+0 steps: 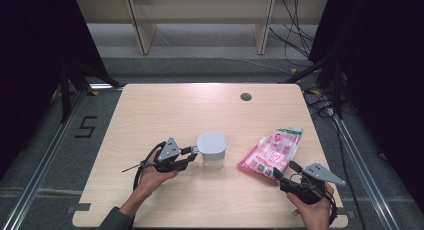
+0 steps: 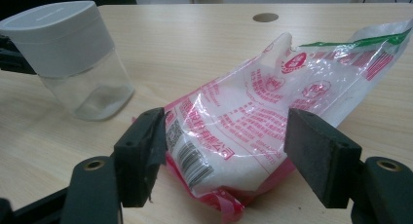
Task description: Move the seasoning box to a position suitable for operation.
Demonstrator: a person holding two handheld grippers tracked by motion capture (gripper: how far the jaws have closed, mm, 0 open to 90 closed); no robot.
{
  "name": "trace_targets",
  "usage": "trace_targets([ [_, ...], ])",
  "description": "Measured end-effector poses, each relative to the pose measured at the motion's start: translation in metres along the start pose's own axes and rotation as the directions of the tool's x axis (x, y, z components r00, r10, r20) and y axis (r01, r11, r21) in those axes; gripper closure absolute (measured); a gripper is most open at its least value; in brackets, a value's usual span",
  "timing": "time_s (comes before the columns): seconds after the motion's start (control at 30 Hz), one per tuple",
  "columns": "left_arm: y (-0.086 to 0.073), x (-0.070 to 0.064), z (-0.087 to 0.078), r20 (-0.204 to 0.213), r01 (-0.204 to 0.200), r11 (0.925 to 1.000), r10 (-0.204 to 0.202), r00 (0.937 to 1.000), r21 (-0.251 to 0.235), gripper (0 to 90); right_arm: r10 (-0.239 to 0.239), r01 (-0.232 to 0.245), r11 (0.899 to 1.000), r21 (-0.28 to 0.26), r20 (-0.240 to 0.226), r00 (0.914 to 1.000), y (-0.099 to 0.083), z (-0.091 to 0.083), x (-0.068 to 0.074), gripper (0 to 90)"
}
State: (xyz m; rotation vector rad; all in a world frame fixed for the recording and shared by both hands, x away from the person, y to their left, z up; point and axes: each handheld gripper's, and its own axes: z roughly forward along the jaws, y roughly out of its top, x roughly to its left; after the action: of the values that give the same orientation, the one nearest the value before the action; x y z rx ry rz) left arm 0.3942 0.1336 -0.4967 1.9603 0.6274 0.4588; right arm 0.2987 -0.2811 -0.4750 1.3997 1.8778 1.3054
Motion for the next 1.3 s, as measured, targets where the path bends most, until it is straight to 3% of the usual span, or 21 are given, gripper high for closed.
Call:
trace_targets([
  [0.03,-0.0003,-0.0007,0.0001,-0.001,0.015,0.9999,-0.015,0.9999,-0.001,68.5,0.000,0.000,1.000,-0.001,-0.001,1.0000,0.0000,0.0001,0.0000,33.0],
  [0.1,0.0000,-0.0003,0.0001,0.000,0.000,1.0000,0.000,1.0000,0.000,68.6,-0.038,0.038,0.999,-0.006,-0.001,0.9993,0.0007,0.0005,-0.0028,33.0],
  [0.17,0.0003,-0.0008,0.0001,-0.001,0.001,1.0000,-0.001,1.0000,0.006,68.7,-0.014,0.014,1.000,-0.001,-0.004,0.9999,0.0003,0.0002,-0.0012,33.0],
  [0.2,0.0007,-0.0005,0.0005,-0.002,0.006,1.0000,-0.006,1.0000,0.004,68.8,-0.048,0.048,0.999,-0.011,-0.002,0.9988,0.0007,0.0011,-0.0034,33.0],
  [0.47,0.0023,-0.0016,0.0030,0.007,0.009,0.9999,-0.009,0.9999,0.006,68.9,-0.041,0.041,0.999,-0.005,-0.004,0.9992,0.0008,0.0007,-0.0029,33.0],
  [0.5,0.0032,-0.0015,0.0034,0.006,0.008,0.9999,-0.008,1.0000,0.012,68.9,-0.056,0.056,0.998,-0.009,-0.001,0.9984,0.0010,0.0006,-0.0039,33.0],
  [0.53,0.0037,-0.0021,0.0044,0.010,0.009,0.9999,-0.009,0.9999,0.010,69.0,-0.057,0.057,0.998,-0.009,-0.001,0.9984,0.0010,0.0005,-0.0039,33.0],
  [0.57,0.0041,-0.0026,0.0050,0.010,0.006,0.9999,-0.006,0.9999,0.011,68.9,-0.021,0.021,1.000,-0.011,0.001,0.9998,0.0003,0.0011,-0.0013,33.0],
  [0.63,0.0045,-0.0038,0.0064,0.009,0.007,0.9999,-0.007,0.9999,0.008,68.9,-0.057,0.057,0.998,-0.009,-0.005,0.9984,0.0010,0.0010,-0.0034,33.0],
  [0.73,0.0049,-0.0039,0.0068,0.009,0.005,0.9999,-0.005,0.9999,0.009,68.9,-0.055,0.055,0.998,-0.008,-0.002,0.9985,0.0011,0.0006,-0.0038,33.0],
  [0.77,0.0051,-0.0041,0.0067,0.010,0.001,0.9999,-0.002,1.0000,0.012,68.9,-0.022,0.022,1.000,-0.008,-0.002,0.9998,0.0004,0.0010,-0.0016,33.0],
  [0.83,0.0054,-0.0047,0.0068,0.014,0.001,0.9999,-0.001,0.9999,0.014,68.9,-0.064,0.064,0.998,-0.013,0.001,0.9980,0.0011,0.0010,-0.0042,33.0],
  [0.87,0.0061,-0.0041,0.0077,0.020,-0.023,0.9997,0.023,0.9995,0.011,68.9,-0.051,0.051,0.999,-0.010,-0.007,0.9987,0.0009,0.0010,-0.0029,33.0],
  [0.9,0.0061,-0.0041,0.0077,0.020,-0.023,0.9997,0.023,0.9995,0.011,68.9,-0.051,0.051,0.999,-0.010,-0.007,0.9987,0.0009,0.0010,-0.0029,33.0],
  [0.93,0.0060,-0.0067,0.0081,0.022,0.004,0.9999,-0.004,0.9998,0.011,68.9,-0.047,0.047,0.999,-0.009,-0.008,0.9989,0.0009,0.0012,-0.0027,33.0],
  [1.23,0.0064,-0.0080,0.0074,0.022,-0.001,0.9998,0.000,0.9998,0.018,68.4,-0.046,0.046,0.999,-0.008,-0.010,0.9989,0.0009,0.0011,-0.0027,32.9],
  [1.27,0.0065,-0.0083,0.0074,0.020,-0.004,0.9998,0.004,0.9998,0.017,68.4,-0.062,0.062,0.998,-0.013,-0.003,0.9981,0.0010,0.0011,-0.0039,33.0],
  [1.3,0.0067,-0.0080,0.0072,0.017,-0.010,0.9997,0.009,0.9998,0.022,68.4,-0.030,0.030,0.999,-0.012,0.003,0.9995,0.0004,0.0013,-0.0021,33.0],
])
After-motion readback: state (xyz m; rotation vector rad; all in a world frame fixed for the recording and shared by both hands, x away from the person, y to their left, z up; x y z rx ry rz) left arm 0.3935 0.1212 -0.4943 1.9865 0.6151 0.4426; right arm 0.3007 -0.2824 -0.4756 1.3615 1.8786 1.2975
